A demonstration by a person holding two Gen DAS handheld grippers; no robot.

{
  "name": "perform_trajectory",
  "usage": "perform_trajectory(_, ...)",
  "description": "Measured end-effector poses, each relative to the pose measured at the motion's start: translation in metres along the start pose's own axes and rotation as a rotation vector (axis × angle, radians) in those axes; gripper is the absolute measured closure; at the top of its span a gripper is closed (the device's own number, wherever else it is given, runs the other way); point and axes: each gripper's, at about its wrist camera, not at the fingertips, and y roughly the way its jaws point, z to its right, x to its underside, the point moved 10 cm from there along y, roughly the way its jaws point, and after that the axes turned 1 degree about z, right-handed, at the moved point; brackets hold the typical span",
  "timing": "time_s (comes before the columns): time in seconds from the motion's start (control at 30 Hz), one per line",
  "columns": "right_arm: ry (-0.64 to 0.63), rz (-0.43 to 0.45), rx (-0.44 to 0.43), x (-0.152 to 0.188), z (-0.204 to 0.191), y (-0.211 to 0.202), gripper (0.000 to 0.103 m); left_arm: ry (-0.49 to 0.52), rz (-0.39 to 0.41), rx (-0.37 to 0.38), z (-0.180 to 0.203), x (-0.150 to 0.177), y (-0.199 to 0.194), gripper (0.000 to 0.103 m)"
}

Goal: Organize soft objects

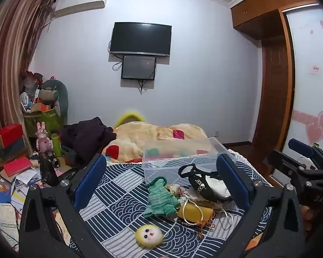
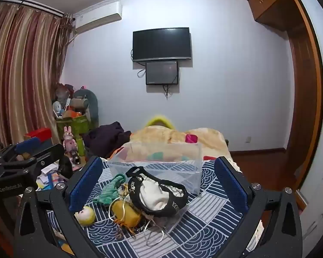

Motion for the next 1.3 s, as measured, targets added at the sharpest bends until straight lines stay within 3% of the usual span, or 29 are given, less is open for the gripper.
perform_trajectory(0.1,-0.009,0.008,0.006,-0.002,0.000,-0.003,0.000,0.001,-0.029,0.015,0.005,0.003,0.010,0.000)
perform_trajectory(0.37,-0.013,0.000,-0.004,0.009,-0.003,0.005,0.000,-0.043,0.007,0.033,-0.008,0.000,-0.001,0.000)
perform_trajectory(1.3,-0.012,0.007,-0.016,-0.002,-0.008,-0.003,0.000,0.007,0.022,0.032,0.002,0.001,-0.005,0.000)
